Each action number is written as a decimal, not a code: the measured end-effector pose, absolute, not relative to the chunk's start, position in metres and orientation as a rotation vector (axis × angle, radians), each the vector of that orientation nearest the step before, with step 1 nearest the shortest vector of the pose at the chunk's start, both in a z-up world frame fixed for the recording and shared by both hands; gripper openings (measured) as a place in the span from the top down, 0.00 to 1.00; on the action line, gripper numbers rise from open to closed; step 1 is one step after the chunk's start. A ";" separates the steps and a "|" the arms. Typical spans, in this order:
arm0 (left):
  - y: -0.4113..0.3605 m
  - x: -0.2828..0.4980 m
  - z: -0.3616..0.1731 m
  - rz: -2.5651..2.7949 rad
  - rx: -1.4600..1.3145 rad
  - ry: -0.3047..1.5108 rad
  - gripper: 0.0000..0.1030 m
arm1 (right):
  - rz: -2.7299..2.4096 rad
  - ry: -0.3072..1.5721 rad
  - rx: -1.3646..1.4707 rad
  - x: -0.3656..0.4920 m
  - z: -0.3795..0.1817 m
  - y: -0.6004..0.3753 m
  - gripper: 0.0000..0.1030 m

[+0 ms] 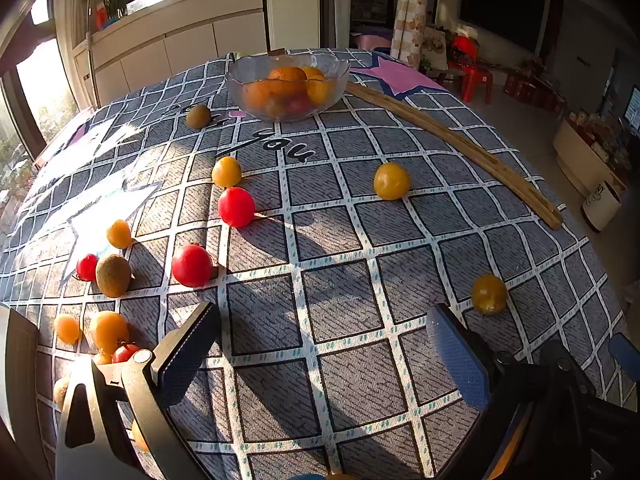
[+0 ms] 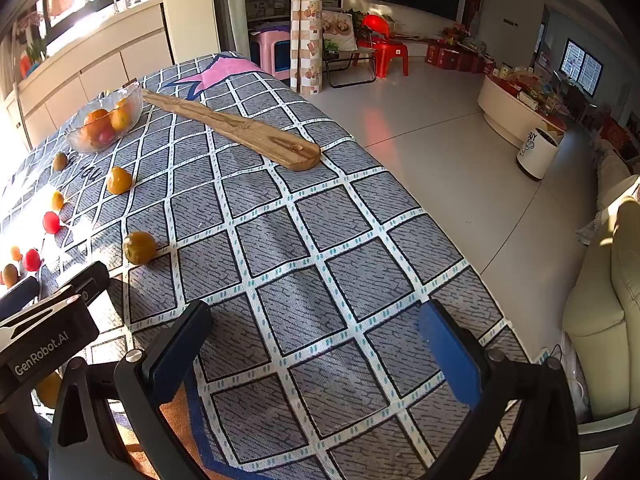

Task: Organize fruits
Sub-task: 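Move both tools over the scattered fruit toward the white tray, then grasp a brown kiwi with the left gripper, then carry the kiwi into the white tray and open the left gripper, then move the left gripper back over the fruit on the cloth, then grasp a yellow tomato with the left gripper while the right gripper holds a kiwi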

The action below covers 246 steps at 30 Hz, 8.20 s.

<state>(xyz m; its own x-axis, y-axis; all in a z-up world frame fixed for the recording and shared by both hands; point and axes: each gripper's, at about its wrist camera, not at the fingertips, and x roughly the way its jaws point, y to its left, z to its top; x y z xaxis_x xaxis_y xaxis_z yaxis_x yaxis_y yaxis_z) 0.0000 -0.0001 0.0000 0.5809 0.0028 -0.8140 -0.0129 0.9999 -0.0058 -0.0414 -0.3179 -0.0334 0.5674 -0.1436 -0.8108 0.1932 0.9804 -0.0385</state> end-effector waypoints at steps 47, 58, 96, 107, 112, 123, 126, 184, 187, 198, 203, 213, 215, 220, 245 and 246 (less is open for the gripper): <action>0.141 -0.189 0.042 0.102 0.010 1.041 0.00 | 0.227 1.019 -0.018 -0.160 0.011 -0.225 0.00; 0.146 -0.194 0.036 0.101 -0.007 1.053 0.00 | 0.231 1.033 -0.045 -0.162 0.010 -0.214 0.00; 0.133 -0.206 0.017 0.006 0.034 1.047 0.11 | 0.291 1.066 -0.088 -0.140 -0.014 -0.175 0.02; 0.129 -0.205 0.013 -0.035 0.017 1.054 0.52 | 0.287 1.052 -0.168 -0.121 -0.030 -0.145 0.30; 0.127 -0.206 0.015 -0.051 0.009 1.045 0.71 | 0.328 1.044 -0.165 -0.121 -0.026 -0.141 0.74; 0.147 -0.225 0.041 -0.087 -0.069 1.004 0.71 | 0.391 1.103 0.007 -0.140 -0.016 -0.163 0.73; 0.156 -0.231 0.049 -0.073 -0.066 0.992 0.71 | 0.402 1.100 0.014 -0.147 -0.008 -0.159 0.73; 0.352 -0.279 0.028 0.310 -0.194 0.966 0.21 | 0.699 1.053 -0.265 -0.199 0.014 0.087 0.27; 0.344 -0.279 0.035 0.296 -0.185 0.962 0.21 | 0.678 1.035 -0.233 -0.197 0.025 0.066 0.23; 0.266 -0.261 0.064 0.138 -0.072 0.934 0.21 | 0.519 1.053 -0.139 -0.175 0.024 -0.043 0.23; 0.222 -0.249 0.067 0.056 -0.026 0.942 0.21 | 0.430 1.072 -0.095 -0.166 0.013 -0.095 0.23; 0.155 -0.229 0.043 -0.003 0.105 0.986 0.21 | 0.330 1.082 -0.051 -0.160 -0.005 -0.165 0.23; 0.149 -0.223 0.035 -0.002 0.121 1.001 0.21 | 0.318 1.085 -0.038 -0.158 -0.009 -0.174 0.23; 0.141 -0.214 0.022 -0.025 0.116 1.019 0.21 | 0.335 1.092 -0.015 -0.156 -0.016 -0.180 0.23; 0.124 -0.185 0.014 -0.089 0.086 1.019 0.43 | 0.556 1.081 -0.083 -0.116 -0.029 -0.109 0.63; 0.124 -0.184 0.014 -0.089 0.079 1.020 0.44 | 0.557 1.077 -0.091 -0.116 -0.029 -0.107 0.65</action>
<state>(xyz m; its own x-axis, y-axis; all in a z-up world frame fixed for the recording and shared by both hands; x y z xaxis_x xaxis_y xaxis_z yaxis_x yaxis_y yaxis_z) -0.1845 0.1237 0.0137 0.5199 -0.0373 -0.8534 0.1112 0.9935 0.0243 -0.1159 -0.1072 -0.0289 0.3507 0.3863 -0.8531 -0.4730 0.8593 0.1946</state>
